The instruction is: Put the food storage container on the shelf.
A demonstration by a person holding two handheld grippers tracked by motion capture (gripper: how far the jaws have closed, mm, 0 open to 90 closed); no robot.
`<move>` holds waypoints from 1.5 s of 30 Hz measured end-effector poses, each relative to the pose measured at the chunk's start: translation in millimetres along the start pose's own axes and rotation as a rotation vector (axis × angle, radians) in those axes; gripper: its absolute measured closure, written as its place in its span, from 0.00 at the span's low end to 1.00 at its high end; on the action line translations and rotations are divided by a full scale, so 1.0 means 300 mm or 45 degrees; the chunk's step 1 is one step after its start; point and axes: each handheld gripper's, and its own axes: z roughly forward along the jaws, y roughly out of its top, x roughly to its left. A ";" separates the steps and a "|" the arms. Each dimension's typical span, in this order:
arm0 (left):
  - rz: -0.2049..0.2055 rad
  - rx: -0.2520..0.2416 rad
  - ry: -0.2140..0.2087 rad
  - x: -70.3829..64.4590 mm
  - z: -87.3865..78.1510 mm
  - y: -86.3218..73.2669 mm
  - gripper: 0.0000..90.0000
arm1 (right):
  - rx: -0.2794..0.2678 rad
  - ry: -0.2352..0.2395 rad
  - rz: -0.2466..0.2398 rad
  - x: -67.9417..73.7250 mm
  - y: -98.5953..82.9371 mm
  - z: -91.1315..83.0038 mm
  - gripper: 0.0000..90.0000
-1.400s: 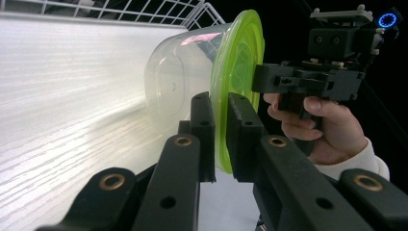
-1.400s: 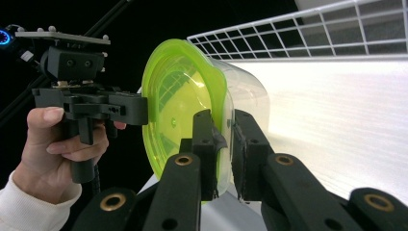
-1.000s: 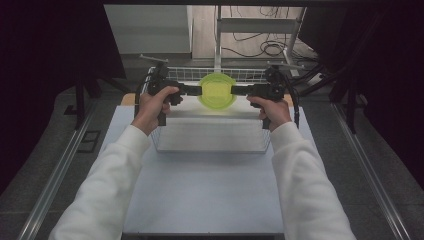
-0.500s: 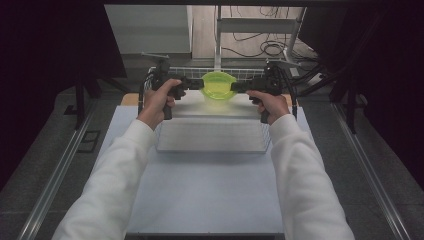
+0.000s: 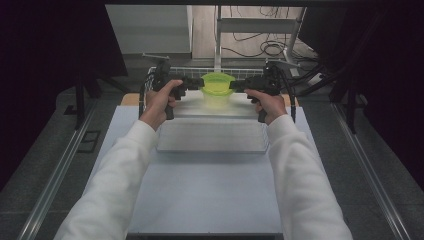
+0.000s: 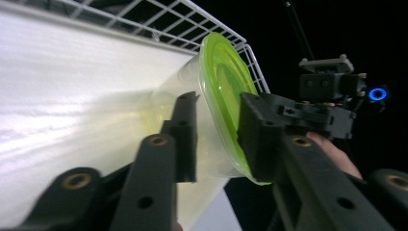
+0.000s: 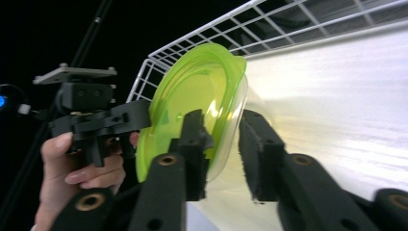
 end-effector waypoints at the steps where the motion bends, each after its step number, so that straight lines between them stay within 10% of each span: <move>1: 0.012 -0.008 0.003 0.000 0.001 -0.001 0.66 | -0.002 -0.013 -0.010 0.002 0.000 0.001 0.70; 10: 0.095 -0.072 0.025 -0.022 -0.011 -0.010 0.37 | -0.091 -0.041 -0.092 0.031 -0.004 -0.024 0.44; 27: 0.345 -0.032 0.131 -0.098 -0.074 -0.077 0.34 | -0.137 -0.190 -0.536 0.108 -0.066 -0.104 0.33; 45: 0.438 -0.058 0.152 -0.136 -0.137 -0.180 0.35 | -0.148 -0.145 -0.618 0.107 -0.151 -0.176 0.30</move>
